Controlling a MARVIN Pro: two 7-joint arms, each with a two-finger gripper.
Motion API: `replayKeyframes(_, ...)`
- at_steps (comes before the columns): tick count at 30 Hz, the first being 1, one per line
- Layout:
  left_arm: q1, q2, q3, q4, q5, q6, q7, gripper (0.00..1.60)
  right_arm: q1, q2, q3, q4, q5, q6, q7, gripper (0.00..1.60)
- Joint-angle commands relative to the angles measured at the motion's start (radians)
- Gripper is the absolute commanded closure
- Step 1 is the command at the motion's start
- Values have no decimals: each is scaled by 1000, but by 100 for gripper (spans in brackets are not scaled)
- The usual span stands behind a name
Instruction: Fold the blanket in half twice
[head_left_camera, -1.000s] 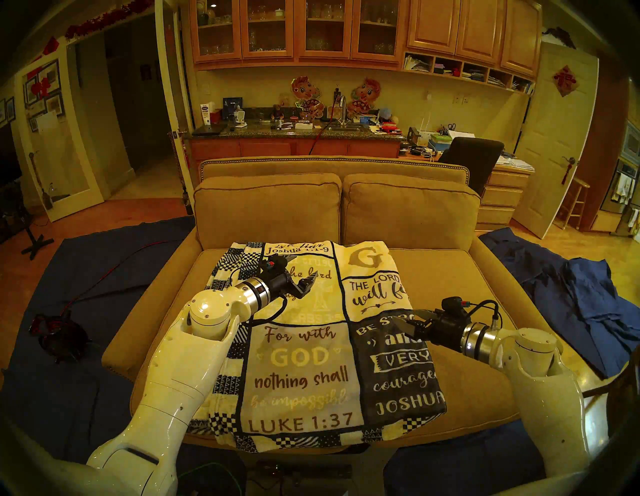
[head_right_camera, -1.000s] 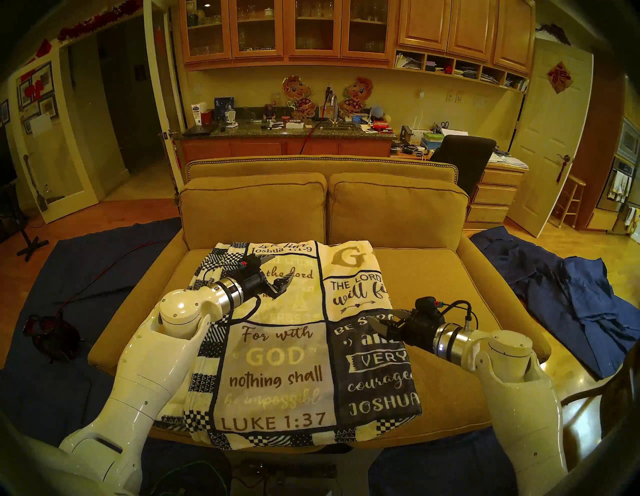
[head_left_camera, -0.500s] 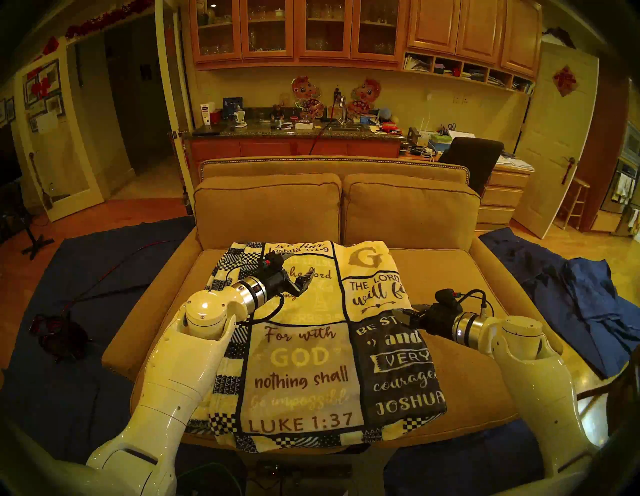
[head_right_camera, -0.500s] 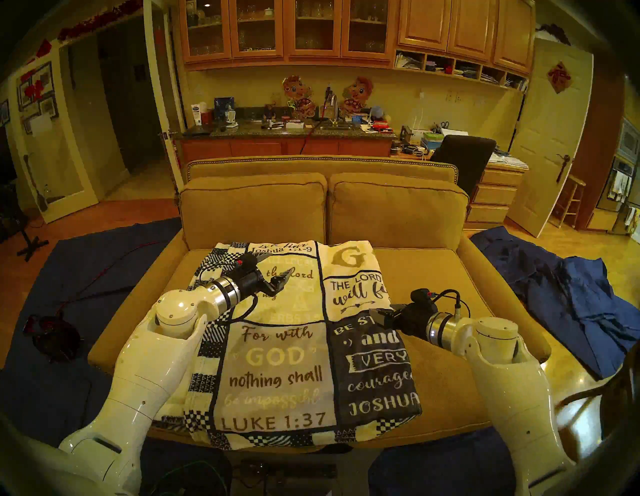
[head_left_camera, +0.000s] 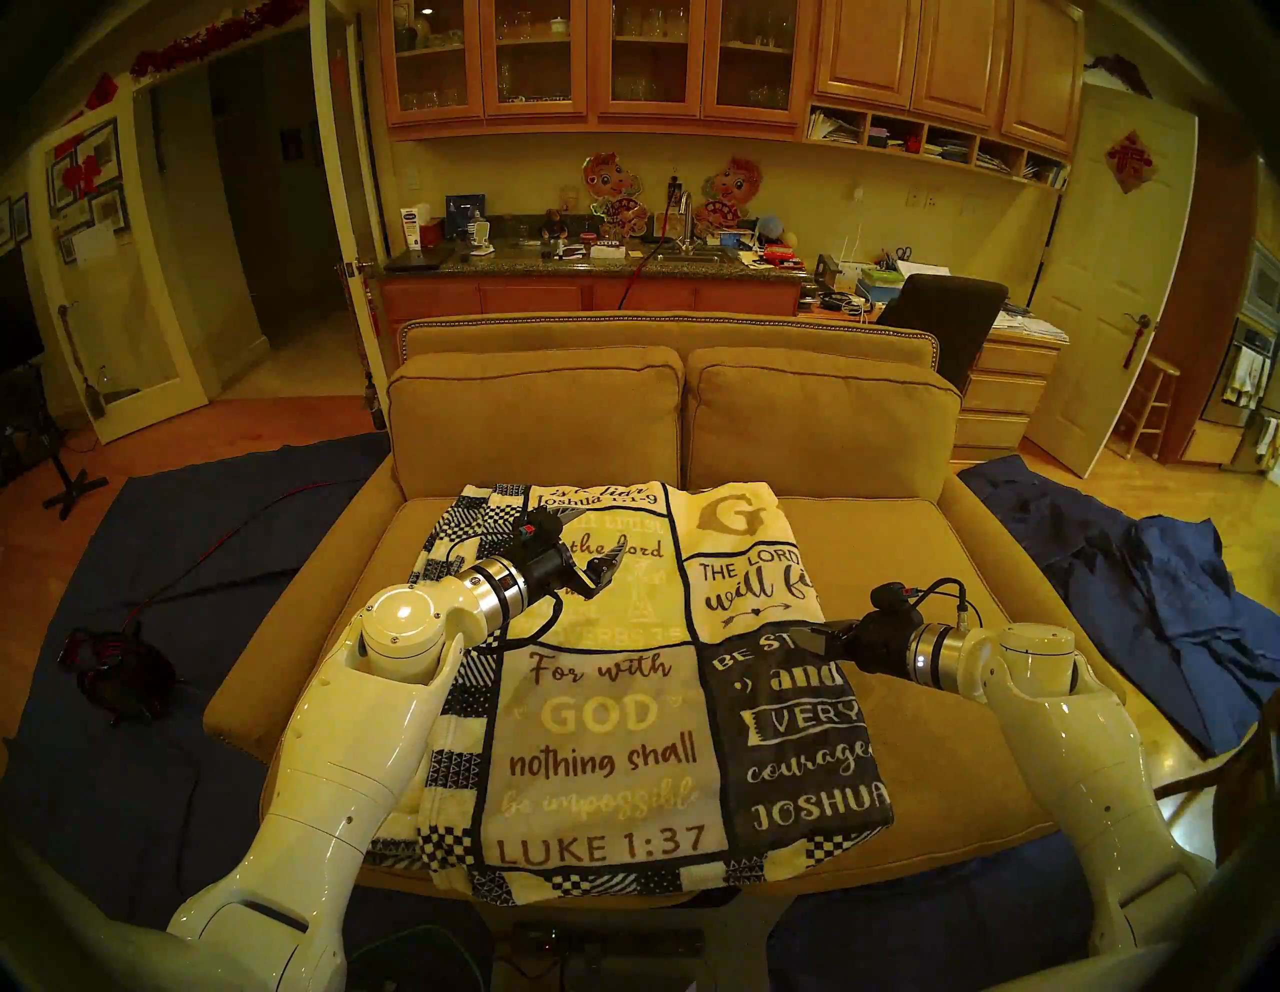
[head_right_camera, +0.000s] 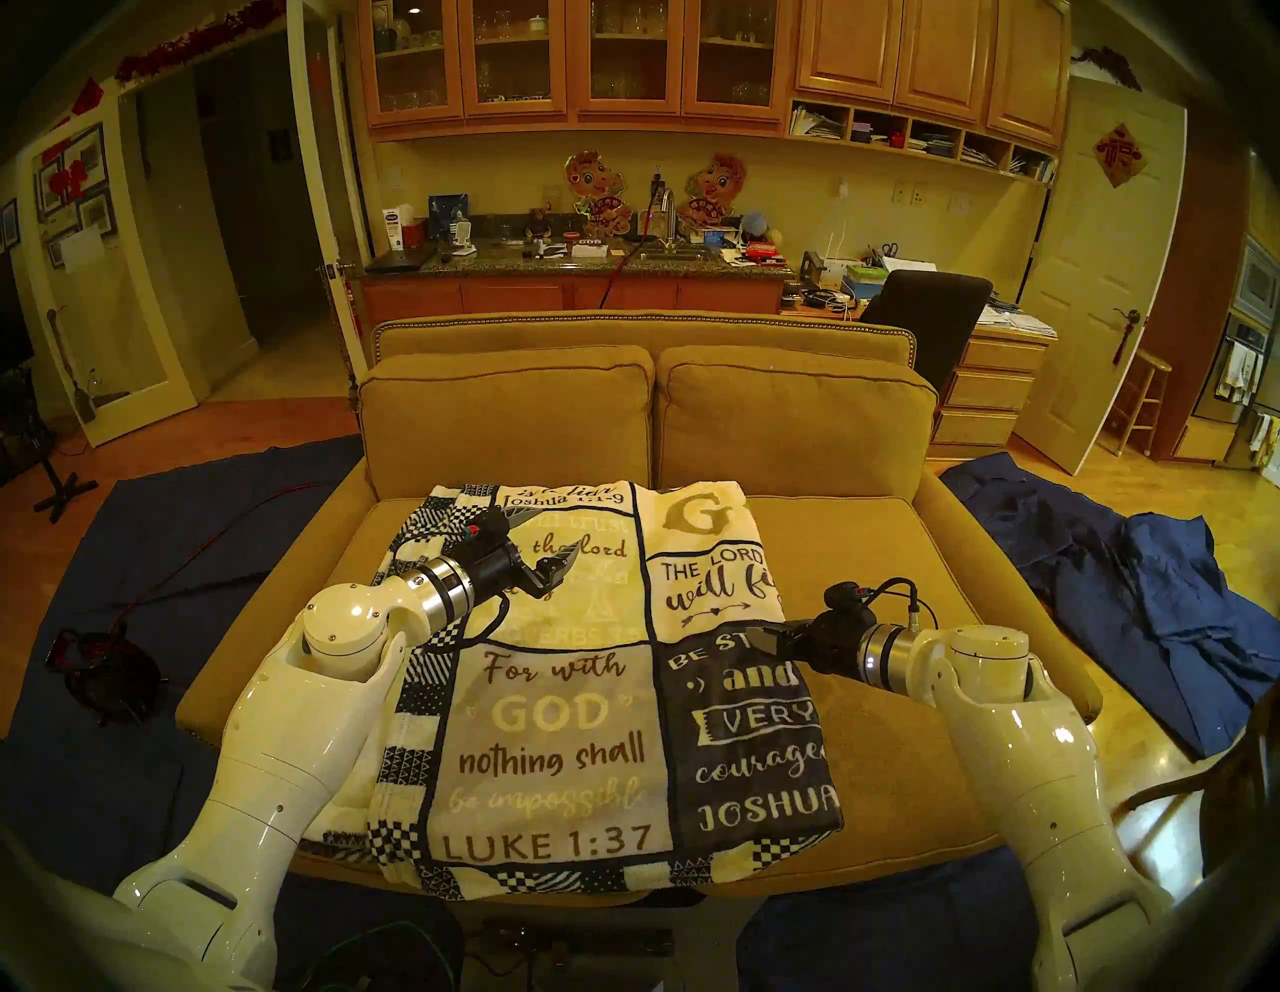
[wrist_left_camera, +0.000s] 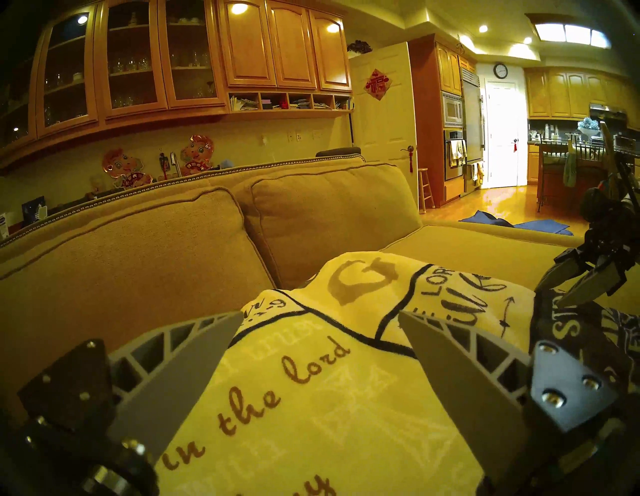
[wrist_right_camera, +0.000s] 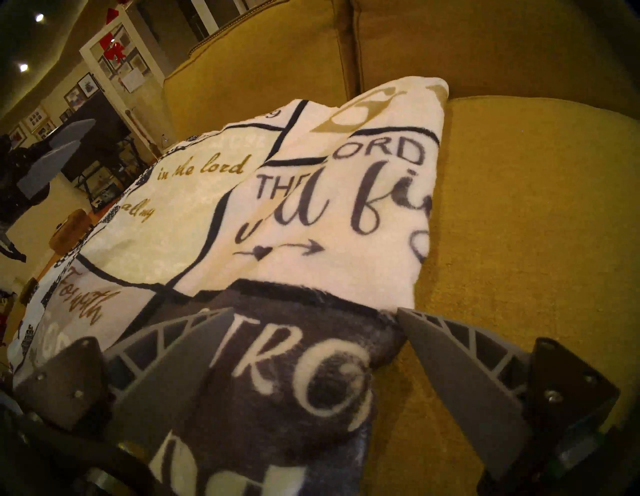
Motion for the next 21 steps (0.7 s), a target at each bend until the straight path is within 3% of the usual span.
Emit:
replayKeyframes(1,2,-6,-1,-22,-2,-7,4,0,30,29,18,4,6,-19,32,0)
replayKeyframes(4,13,0,-7,-33,-2,-5,5,0,29,31,19,6,7,-21,37,0)
replayKeyframes(10,98,38,-79,-149,-23,84,21,0,13,29,23,1,12,-32,48,0)
replayKeyframes(16,128,64,-141,-204,-13,212,57,0,14,22,14,5,12,-50,65,0)
replayKeyframes(21,142,80,-145,-226,32,318,98,0,7,21,19,-16,20,-60,78,0)
